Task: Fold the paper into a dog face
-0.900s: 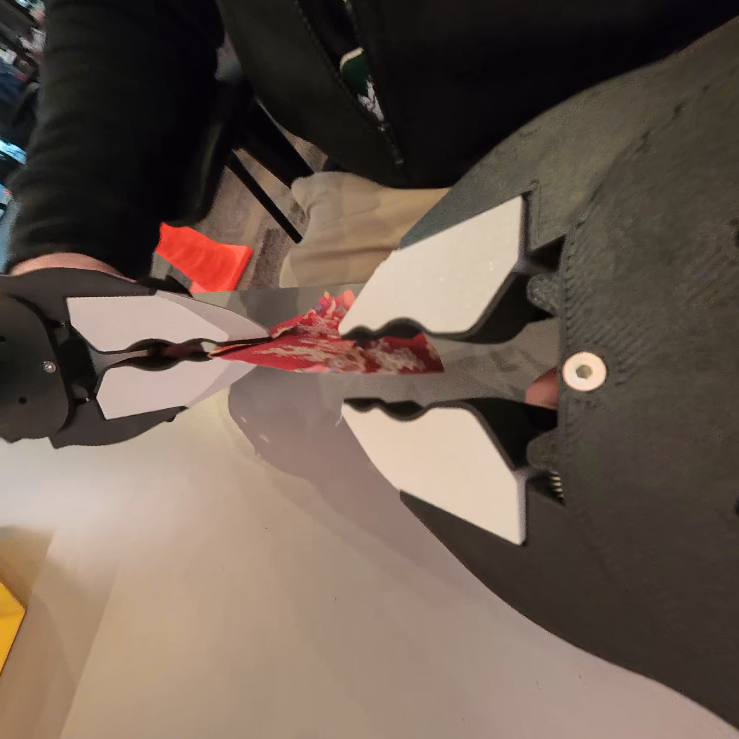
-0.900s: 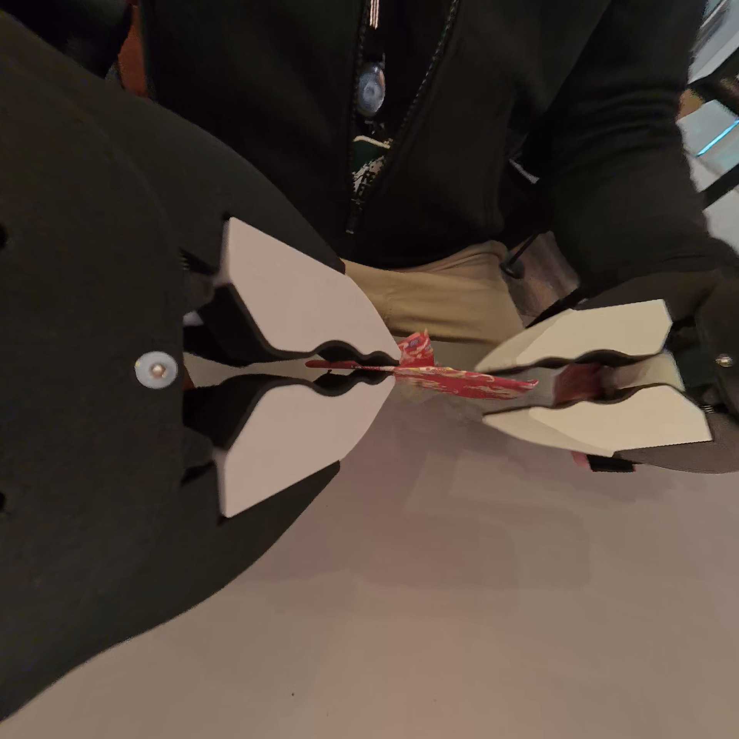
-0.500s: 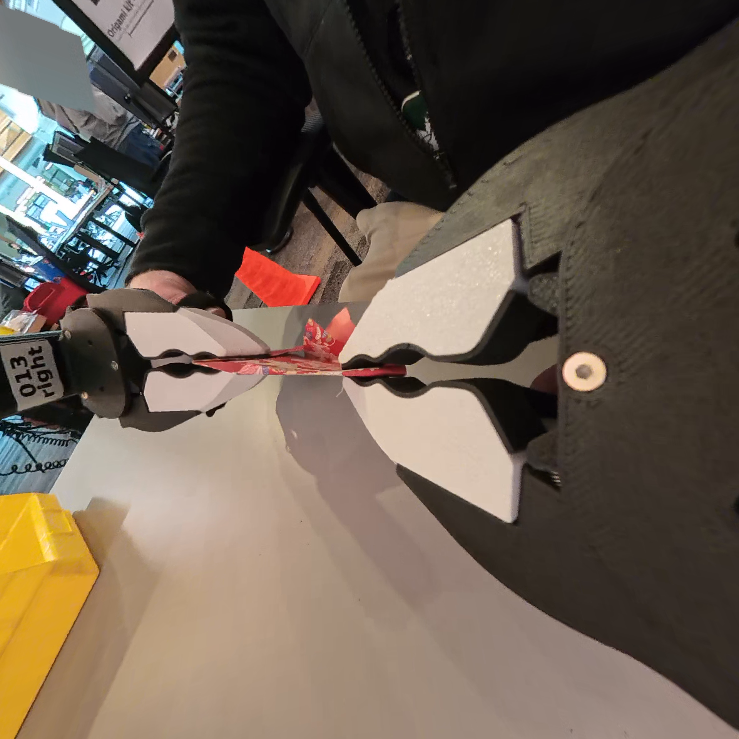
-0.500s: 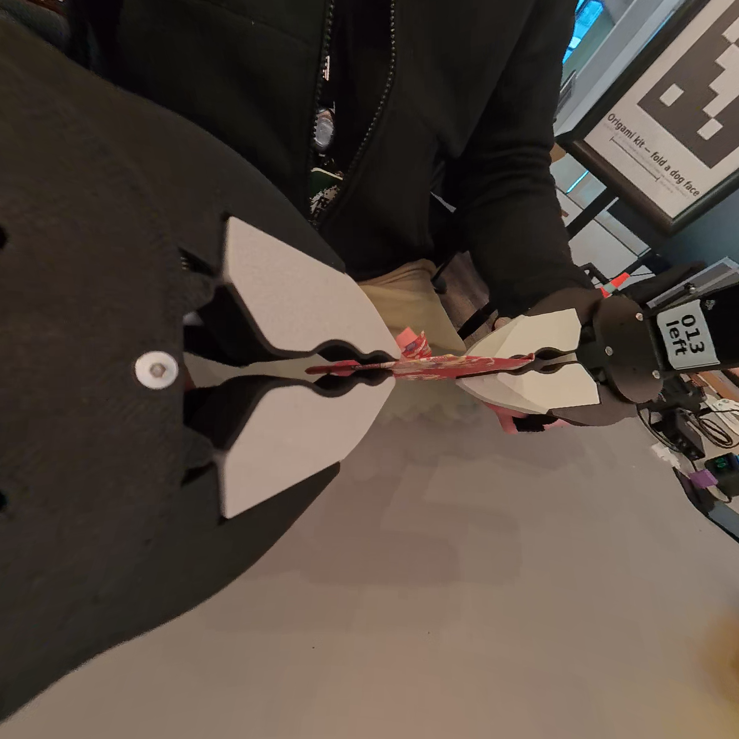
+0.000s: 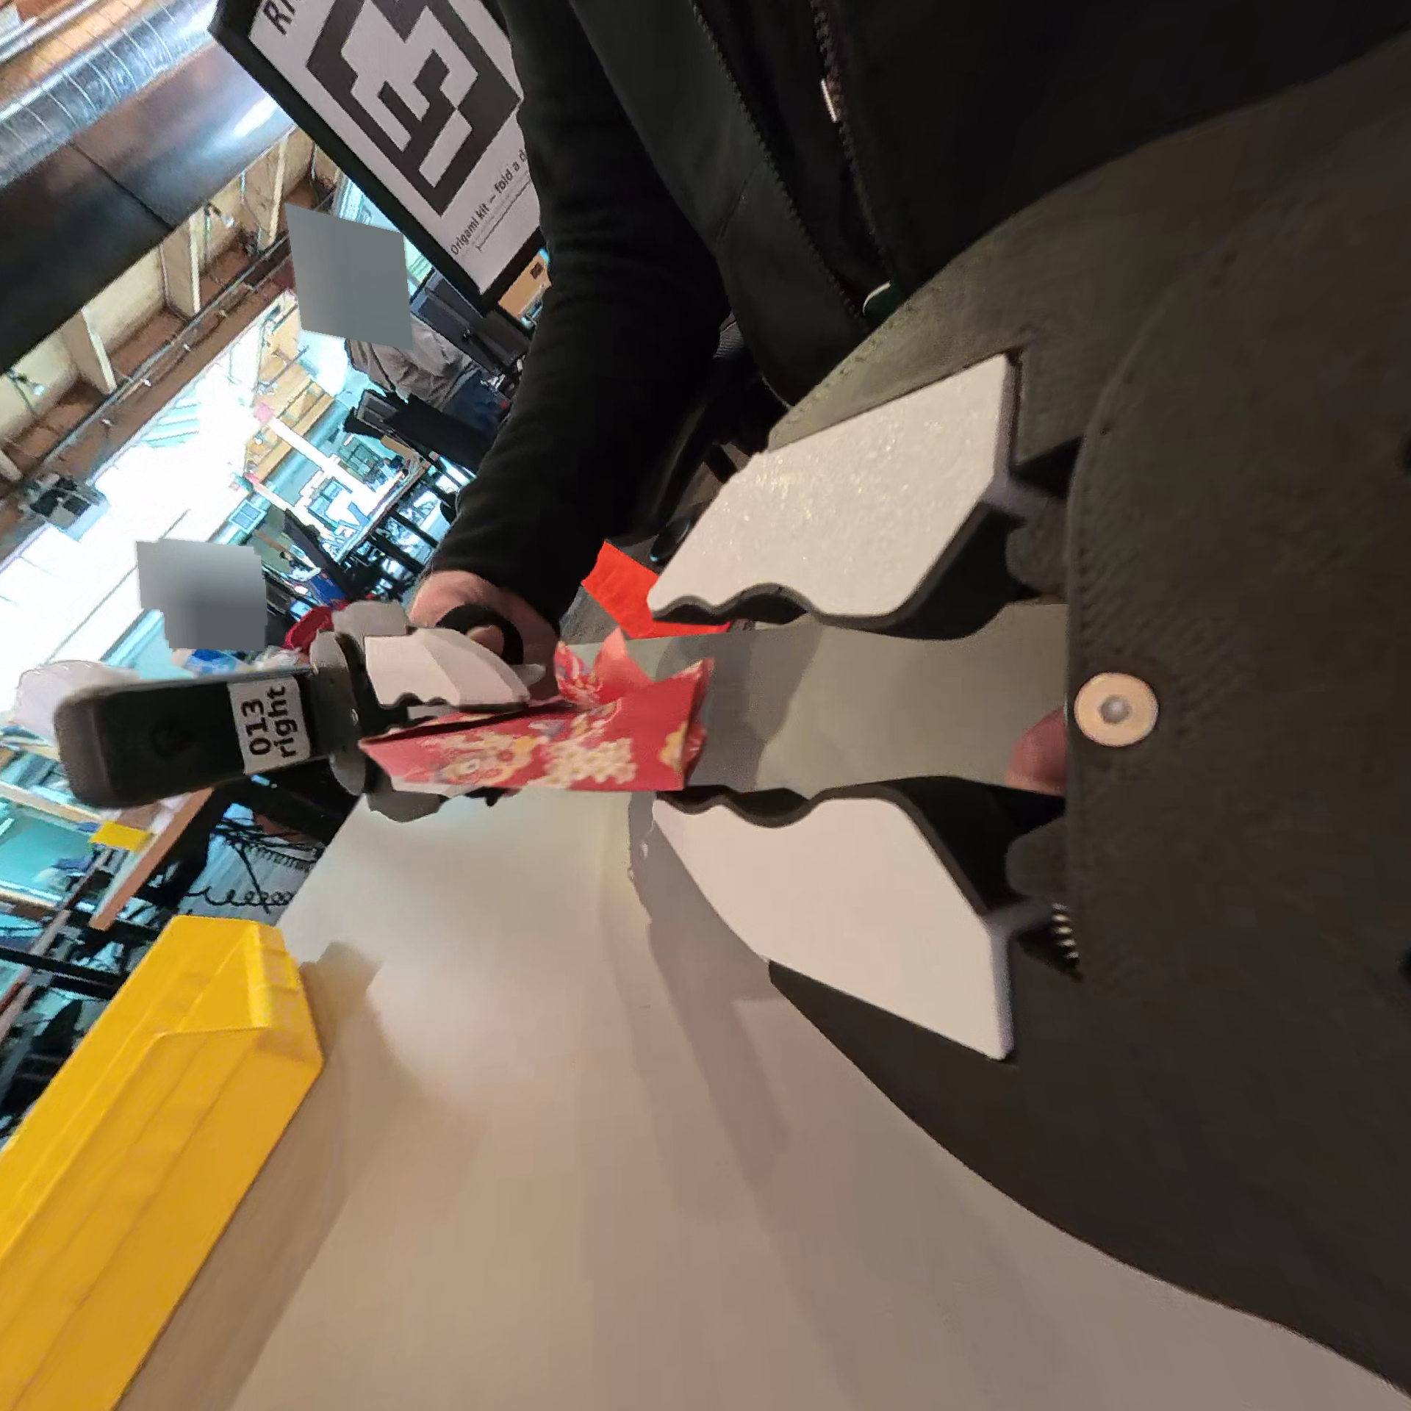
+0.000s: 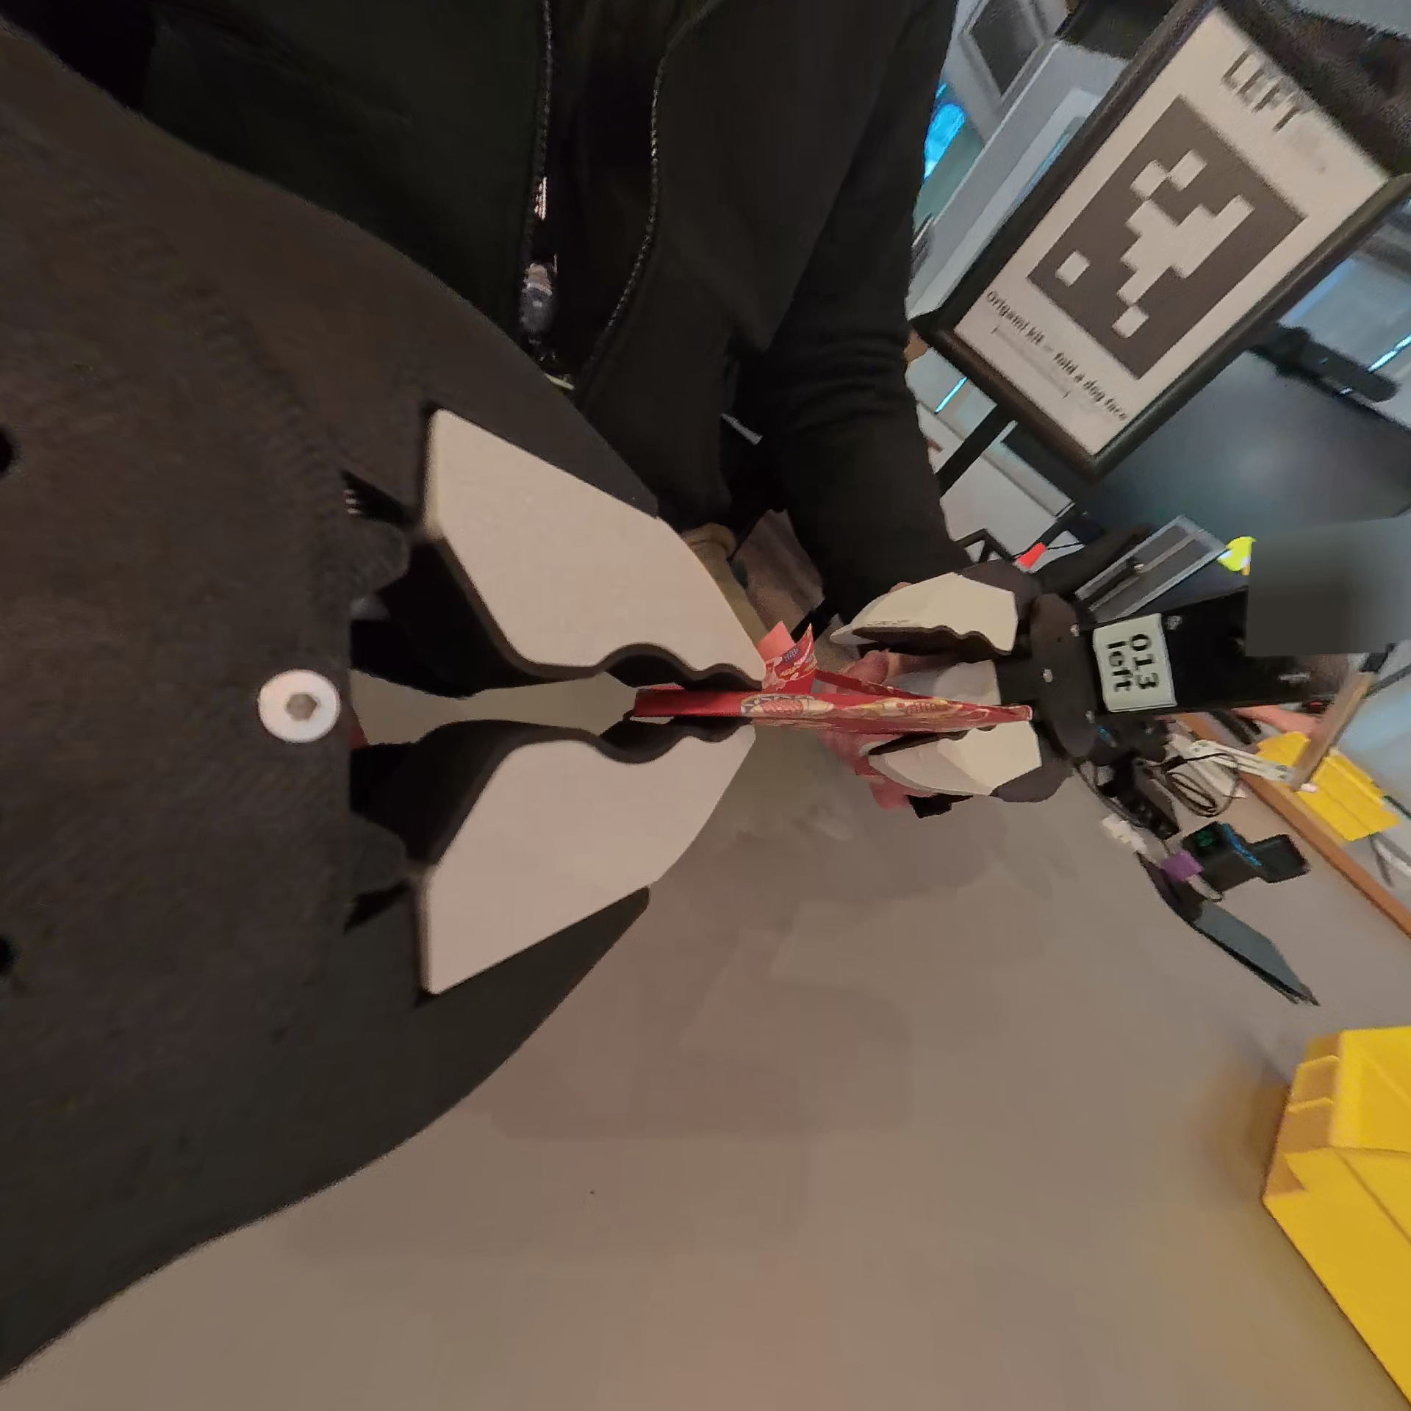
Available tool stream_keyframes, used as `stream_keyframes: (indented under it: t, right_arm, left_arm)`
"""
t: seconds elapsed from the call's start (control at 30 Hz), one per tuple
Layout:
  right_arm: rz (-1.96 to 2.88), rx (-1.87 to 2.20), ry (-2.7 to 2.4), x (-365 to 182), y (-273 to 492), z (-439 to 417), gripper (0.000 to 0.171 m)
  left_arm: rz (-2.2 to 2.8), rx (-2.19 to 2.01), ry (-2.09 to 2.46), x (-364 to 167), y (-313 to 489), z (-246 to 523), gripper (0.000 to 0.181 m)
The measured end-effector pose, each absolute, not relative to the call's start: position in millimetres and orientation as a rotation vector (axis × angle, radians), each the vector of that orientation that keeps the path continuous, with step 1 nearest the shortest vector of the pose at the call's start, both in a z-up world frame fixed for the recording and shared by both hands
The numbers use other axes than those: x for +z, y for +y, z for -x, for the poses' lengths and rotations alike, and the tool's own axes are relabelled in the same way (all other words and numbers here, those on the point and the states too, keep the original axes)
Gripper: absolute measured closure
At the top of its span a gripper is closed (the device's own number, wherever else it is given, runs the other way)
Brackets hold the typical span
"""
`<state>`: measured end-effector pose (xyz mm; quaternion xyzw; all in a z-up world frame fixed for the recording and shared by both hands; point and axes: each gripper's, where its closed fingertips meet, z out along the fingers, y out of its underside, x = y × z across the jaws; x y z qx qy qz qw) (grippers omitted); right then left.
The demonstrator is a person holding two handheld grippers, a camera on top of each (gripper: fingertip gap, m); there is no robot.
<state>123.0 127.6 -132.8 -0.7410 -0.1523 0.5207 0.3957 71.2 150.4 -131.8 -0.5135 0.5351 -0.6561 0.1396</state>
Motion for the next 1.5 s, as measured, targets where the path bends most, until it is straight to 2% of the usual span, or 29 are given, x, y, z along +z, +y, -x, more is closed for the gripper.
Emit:
stream_keyframes:
  t: [0.23, 0.6, 0.67, 0.8, 0.87, 0.97, 1.03, 1.07, 1.2, 1.33, 1.5]
  right_arm:
    - [1.763, 1.398, -0.321, -111, 127, -128, 0.168]
    - [1.742, 1.370, -0.241, -102, 135, -125, 0.168]
    - [1.739, 1.356, -0.238, -101, 136, -123, 0.168]
    - [1.725, 1.335, -0.224, -96, 138, -122, 0.168]
    - [1.722, 1.335, -0.213, -96, 139, -120, 0.167]
    - [1.700, 1.298, -0.208, -91, 142, -122, 0.160]
    - [1.675, 1.297, -0.171, -87, 144, -127, 0.138]
    - [1.668, 1.300, -0.154, -87, 143, -128, 0.133]
    - [1.661, 1.340, -0.191, -89, 137, -113, 0.130]
    - [1.609, 1.301, -0.203, -80, 143, -94, 0.134]
    - [1.508, 1.197, -0.074, -67, 161, -101, 0.152]
  left_arm:
    - [1.386, -1.815, 1.540, -132, 145, -79, 0.168]
    - [1.273, -1.789, 1.394, -105, 129, -96, 0.156]
    - [1.287, -1.766, 1.354, -105, 131, -100, 0.159]
    - [1.321, -1.766, 1.222, -98, 140, -105, 0.179]
    - [1.342, -1.791, 1.175, -97, 145, -105, 0.181]
    - [1.358, -1.839, 1.123, -92, 150, -104, 0.181]
    - [1.359, -1.902, 1.071, -85, 152, -102, 0.181]
    - [1.362, -1.916, 1.035, -81, 155, -101, 0.181]
    - [1.378, -1.982, 0.938, -72, 161, -100, 0.181]
    - [1.395, -2.047, 0.875, -67, 158, -101, 0.181]
    - [1.398, -2.037, 0.880, -67, 148, -104, 0.181]
